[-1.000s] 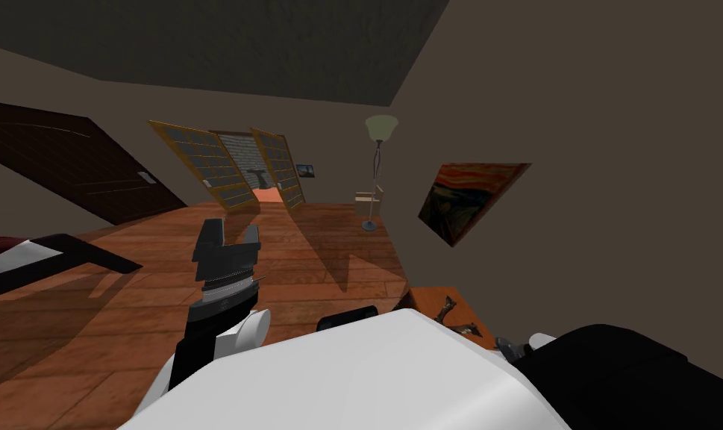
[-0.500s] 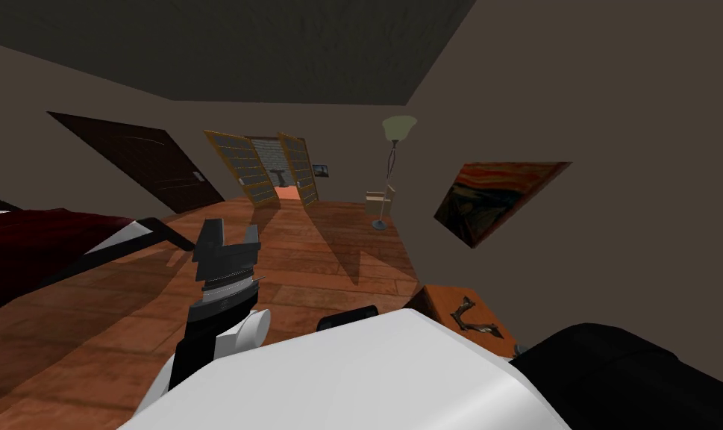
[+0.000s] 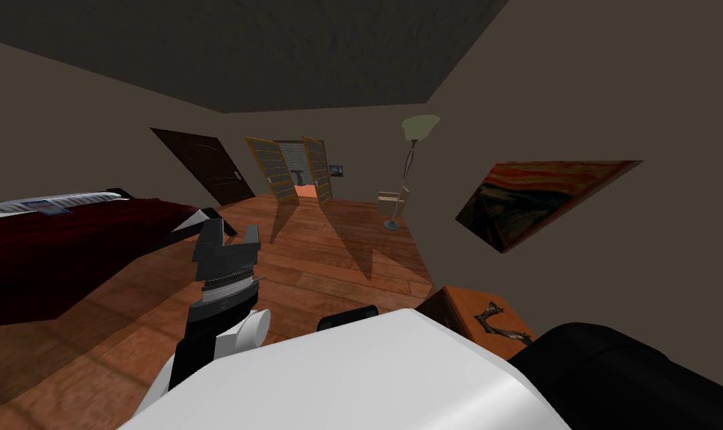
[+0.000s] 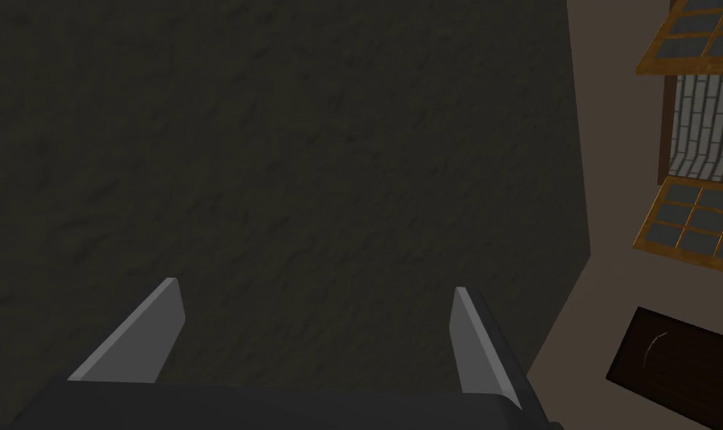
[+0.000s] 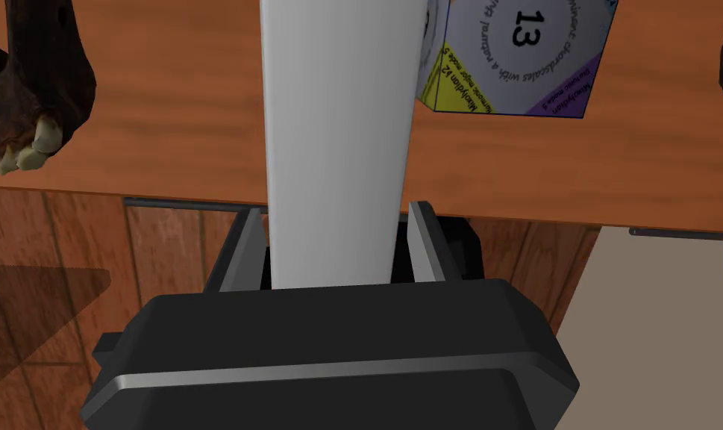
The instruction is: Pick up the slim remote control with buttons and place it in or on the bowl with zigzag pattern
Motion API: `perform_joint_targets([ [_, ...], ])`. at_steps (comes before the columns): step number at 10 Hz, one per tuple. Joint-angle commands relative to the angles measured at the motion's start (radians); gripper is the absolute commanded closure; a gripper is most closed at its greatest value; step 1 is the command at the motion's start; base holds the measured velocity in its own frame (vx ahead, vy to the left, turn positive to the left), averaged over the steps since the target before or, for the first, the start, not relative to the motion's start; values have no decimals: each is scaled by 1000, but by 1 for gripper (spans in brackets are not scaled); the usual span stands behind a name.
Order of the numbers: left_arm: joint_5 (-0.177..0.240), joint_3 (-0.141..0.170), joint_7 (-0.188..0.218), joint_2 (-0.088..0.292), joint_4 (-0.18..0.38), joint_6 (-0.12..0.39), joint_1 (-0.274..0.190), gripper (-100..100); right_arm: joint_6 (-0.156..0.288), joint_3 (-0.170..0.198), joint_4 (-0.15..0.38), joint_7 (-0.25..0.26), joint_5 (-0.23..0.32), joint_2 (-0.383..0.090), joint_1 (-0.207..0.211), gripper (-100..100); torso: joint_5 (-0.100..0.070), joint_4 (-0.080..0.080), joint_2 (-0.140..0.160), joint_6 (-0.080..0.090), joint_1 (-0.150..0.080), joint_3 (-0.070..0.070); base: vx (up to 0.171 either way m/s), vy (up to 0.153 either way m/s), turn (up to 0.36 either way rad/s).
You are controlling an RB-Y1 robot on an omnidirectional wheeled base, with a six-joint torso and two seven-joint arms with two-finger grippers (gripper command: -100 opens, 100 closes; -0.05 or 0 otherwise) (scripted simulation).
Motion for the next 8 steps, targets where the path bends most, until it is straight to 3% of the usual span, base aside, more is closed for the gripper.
perform_joint_targets([
  [1,0,0,0,0,0,0,0,0,-16,-14,-5,28,-5,-7,19,100,0,0,0,0,0,0,-77,237,104],
  [2,0,0,0,0,0,0,0,0,-31,-21,-20,43,-10,-34,32,100,0,0,0,2,-3,0,-95,158,-92],
  [4,0,0,0,0,0,0,0,0,-37,-21,-25,47,-13,-46,33,100,-1,0,2,3,-12,1,-81,74,-60],
  [8,0,1,0,0,0,0,0,0,-86,-10,-60,61,-29,-104,5,100,-3,0,4,7,-21,2,-99,2,-307],
])
